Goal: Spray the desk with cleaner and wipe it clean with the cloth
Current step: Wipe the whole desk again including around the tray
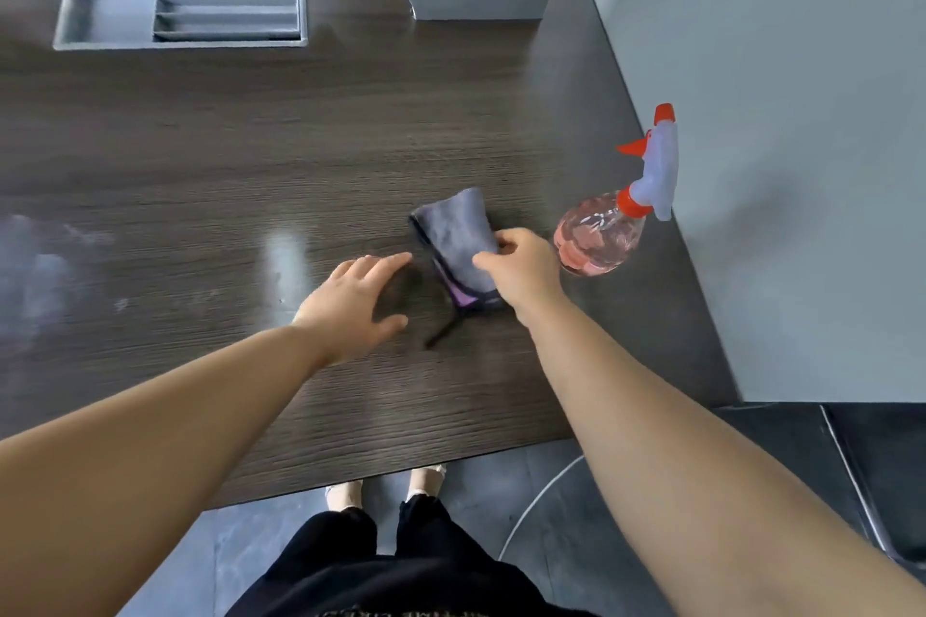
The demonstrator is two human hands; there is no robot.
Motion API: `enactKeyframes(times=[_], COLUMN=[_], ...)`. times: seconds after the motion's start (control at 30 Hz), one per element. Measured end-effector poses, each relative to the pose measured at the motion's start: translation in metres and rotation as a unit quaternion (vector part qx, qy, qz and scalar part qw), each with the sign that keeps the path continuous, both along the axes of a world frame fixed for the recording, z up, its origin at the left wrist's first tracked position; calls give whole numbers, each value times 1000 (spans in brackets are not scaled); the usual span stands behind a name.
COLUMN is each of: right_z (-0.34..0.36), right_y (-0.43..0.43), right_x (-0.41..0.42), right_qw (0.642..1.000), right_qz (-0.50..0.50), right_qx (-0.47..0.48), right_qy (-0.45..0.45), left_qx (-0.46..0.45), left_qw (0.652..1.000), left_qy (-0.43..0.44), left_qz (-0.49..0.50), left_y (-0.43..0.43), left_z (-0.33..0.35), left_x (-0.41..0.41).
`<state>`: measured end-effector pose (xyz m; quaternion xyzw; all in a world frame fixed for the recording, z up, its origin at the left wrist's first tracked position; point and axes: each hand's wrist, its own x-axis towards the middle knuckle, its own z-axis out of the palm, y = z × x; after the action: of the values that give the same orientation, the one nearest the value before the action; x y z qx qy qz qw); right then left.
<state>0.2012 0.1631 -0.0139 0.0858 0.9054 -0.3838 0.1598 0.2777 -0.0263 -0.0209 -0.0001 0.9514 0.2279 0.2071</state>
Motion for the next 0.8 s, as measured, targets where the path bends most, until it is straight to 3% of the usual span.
enactKeyframes(times=[0.03, 0.1, 0.17, 0.23, 0.37, 0.47, 0.57, 0.77, 0.8], right_z=[8, 24, 29, 19, -17, -30, -41, -55, -55], right_y=[5, 16, 25, 29, 25, 18, 9, 27, 32], right_x=[-3, -4, 1, 16, 61, 61, 52, 45, 39], right_qw=[998, 978, 931, 894, 885, 880, 850, 798, 803], right_qz=[-10, 14, 85, 174, 321, 334, 387, 460, 443], right_qx=[-15, 48, 119, 151, 174, 193, 253, 292, 304], right_qy=[54, 201, 334, 385, 288, 277, 253, 258, 260], left_qx=[15, 33, 45, 45, 35, 23, 1, -72, -83], left_qw=[1000, 999, 998, 997, 997, 997, 996, 996, 995], left_qy=[9, 22, 31, 47, 58, 69, 84, 34, 26], left_qz=[13, 23, 29, 37, 36, 25, 25, 42, 39], left_y=[-4, -9, -11, -12, -14, -17, -23, -39, -42], left_z=[2, 6, 8, 8, 3, 0, -2, -4, -4], left_x=[0, -1, 0, 2, 8, 9, 8, 3, 2])
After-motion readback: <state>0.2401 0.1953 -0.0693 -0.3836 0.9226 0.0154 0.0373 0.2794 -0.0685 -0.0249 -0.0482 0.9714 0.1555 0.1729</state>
